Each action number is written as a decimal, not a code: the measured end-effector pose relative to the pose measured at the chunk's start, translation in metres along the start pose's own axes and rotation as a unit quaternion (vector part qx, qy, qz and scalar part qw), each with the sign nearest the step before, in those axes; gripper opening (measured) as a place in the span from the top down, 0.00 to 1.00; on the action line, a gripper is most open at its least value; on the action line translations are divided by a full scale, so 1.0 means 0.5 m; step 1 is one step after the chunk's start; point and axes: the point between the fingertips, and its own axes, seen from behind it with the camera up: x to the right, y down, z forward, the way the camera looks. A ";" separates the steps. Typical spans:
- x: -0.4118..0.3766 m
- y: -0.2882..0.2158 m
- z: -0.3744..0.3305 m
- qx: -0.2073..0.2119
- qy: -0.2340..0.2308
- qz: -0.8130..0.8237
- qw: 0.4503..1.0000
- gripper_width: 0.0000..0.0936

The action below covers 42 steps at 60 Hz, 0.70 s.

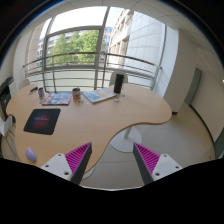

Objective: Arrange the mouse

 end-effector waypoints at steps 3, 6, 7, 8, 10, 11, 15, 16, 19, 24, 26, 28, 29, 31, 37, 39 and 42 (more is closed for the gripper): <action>0.003 0.010 -0.002 -0.004 0.007 0.002 1.000 0.09; -0.001 0.029 -0.005 -0.010 0.016 0.004 1.000 0.10; 0.006 0.034 -0.006 -0.012 0.020 0.004 1.000 0.09; -0.004 0.046 -0.007 -0.015 0.024 0.006 1.000 0.09; -0.027 0.069 -0.008 -0.019 0.033 0.010 0.999 0.09; -0.036 0.079 -0.011 -0.021 0.037 0.012 0.999 0.10; -0.073 0.117 -0.022 -0.023 0.051 0.018 0.998 0.10; -0.082 0.127 -0.027 -0.023 0.054 0.019 0.998 0.10; -0.118 0.158 -0.039 -0.021 0.060 0.022 0.998 0.09; -0.201 0.220 -0.061 -0.022 0.055 0.019 0.998 0.10; -0.243 0.245 -0.067 -0.024 0.046 0.018 0.999 0.09; -0.290 0.267 -0.070 -0.025 0.033 0.015 0.999 0.09; -0.314 0.278 -0.072 -0.027 0.026 0.014 0.999 0.09; -0.362 0.299 -0.072 -0.030 0.010 0.009 0.999 0.09; -0.508 0.340 -0.068 -0.035 -0.037 -0.004 0.999 0.09; -0.553 0.348 -0.064 -0.035 -0.052 -0.007 0.998 0.09; -0.619 0.358 -0.052 -0.036 -0.075 -0.014 0.996 0.09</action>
